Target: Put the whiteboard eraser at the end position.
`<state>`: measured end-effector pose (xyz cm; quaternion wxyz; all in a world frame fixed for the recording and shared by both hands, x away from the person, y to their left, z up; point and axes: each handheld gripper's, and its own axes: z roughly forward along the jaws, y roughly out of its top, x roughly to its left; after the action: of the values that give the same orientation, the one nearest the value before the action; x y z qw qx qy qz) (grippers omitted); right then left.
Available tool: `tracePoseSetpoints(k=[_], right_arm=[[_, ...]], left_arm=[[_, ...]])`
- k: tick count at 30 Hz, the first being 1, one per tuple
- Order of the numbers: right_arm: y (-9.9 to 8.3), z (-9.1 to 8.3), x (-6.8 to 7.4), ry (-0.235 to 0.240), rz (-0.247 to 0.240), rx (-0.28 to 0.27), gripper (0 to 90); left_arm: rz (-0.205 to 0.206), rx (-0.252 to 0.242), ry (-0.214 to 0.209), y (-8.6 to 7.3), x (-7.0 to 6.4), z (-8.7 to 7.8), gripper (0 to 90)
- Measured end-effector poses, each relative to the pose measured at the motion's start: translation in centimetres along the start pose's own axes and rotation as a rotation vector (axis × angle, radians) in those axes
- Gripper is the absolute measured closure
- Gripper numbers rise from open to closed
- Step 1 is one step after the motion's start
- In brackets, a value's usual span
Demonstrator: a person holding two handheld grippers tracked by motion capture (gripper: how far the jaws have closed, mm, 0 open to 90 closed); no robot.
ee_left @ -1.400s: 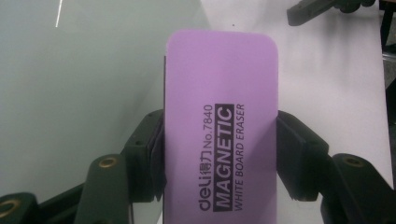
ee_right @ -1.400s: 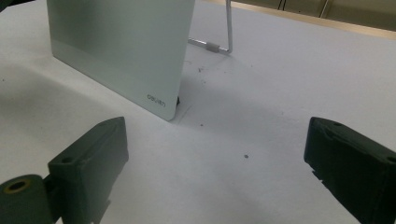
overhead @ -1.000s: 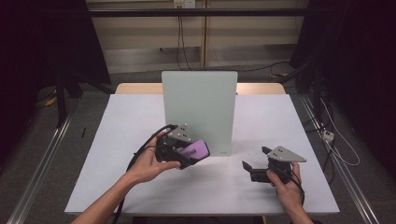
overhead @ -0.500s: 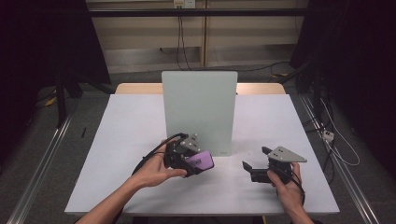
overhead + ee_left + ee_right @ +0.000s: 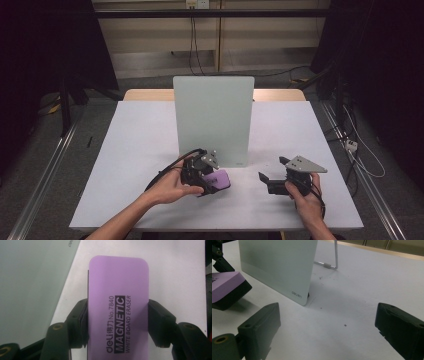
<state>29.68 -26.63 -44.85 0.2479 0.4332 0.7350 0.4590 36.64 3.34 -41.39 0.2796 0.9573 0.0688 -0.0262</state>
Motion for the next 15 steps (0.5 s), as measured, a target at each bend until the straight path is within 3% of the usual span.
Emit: tracePoseSetpoints(k=[2,3,4,5,9,10,12,15], right_arm=[[0.0,0.0,0.1,0.004,-0.003,0.001,6.3],[0.0,0.1,0.1,0.005,-0.003,0.001,6.3],[0.0,0.1,0.1,0.004,-0.002,0.003,6.3],[0.0,0.1,0.1,0.003,0.001,0.006,6.4],[0.0,0.0,0.1,-0.001,0.002,0.004,6.3],[0.0,0.0,0.1,-0.002,0.002,0.004,6.4],[0.0,-0.1,0.1,-0.004,-0.003,0.0,6.4],[0.0,-0.2,0.2,-0.005,-0.001,0.001,6.3]], left_arm=[[0.004,0.023,0.0,0.2,-0.1,-0.1,40.9],[-0.005,-0.015,-0.018,0.1,-0.1,0.3,40.9],[0.004,0.006,-0.017,0.2,0.0,0.3,40.9],[-0.011,-0.003,-0.011,0.2,-0.1,0.6,40.9],[-0.002,-0.001,-0.015,0.4,0.2,0.8,40.8],[0.006,0.028,-0.014,0.6,0.3,0.7,40.9],[-0.01,-0.003,-0.024,0.6,0.2,1.3,40.8],[0.01,0.012,-0.015,0.7,0.1,1.6,40.7]])
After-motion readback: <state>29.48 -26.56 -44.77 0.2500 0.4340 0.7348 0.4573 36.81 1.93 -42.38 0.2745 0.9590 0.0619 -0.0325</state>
